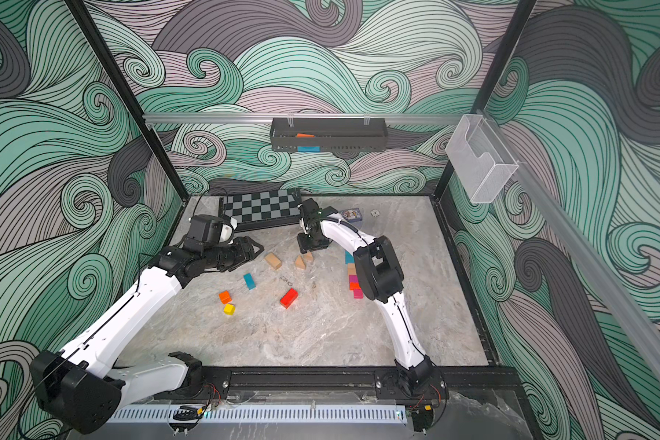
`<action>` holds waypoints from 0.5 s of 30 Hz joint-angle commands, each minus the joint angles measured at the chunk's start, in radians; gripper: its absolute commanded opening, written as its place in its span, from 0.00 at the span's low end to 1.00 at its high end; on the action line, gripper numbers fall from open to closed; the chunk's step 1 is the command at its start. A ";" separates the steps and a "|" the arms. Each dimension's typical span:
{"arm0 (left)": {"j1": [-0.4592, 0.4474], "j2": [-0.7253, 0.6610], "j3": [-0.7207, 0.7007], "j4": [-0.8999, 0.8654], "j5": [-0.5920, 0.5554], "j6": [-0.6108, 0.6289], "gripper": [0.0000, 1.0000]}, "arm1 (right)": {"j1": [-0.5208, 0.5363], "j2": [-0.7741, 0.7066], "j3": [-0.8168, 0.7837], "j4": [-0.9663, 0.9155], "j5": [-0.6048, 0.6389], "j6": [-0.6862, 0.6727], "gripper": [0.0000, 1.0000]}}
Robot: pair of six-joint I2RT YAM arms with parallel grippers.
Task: Assemble a carrot with building blocks
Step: Pick up the building block from the center of the board.
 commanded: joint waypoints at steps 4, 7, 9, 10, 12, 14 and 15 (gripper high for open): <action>0.016 0.019 0.019 -0.006 0.026 0.020 0.60 | 0.009 0.036 0.027 -0.018 0.008 -0.024 0.58; 0.019 0.028 0.017 -0.003 0.032 0.012 0.60 | 0.015 0.040 0.024 -0.020 0.007 -0.031 0.57; 0.019 0.032 0.019 -0.003 0.034 0.008 0.60 | 0.017 0.043 0.021 -0.020 0.009 -0.031 0.57; 0.019 0.035 0.019 -0.004 0.035 0.007 0.60 | 0.017 0.044 0.019 -0.021 0.011 -0.032 0.54; 0.019 0.037 0.019 -0.004 0.034 0.006 0.60 | 0.018 0.040 0.015 -0.023 0.024 -0.036 0.43; 0.020 0.039 0.019 0.000 0.034 0.006 0.60 | 0.018 0.031 0.007 -0.023 0.041 -0.043 0.40; 0.021 0.039 0.019 0.002 0.035 0.006 0.60 | 0.017 0.025 0.002 -0.023 0.049 -0.046 0.38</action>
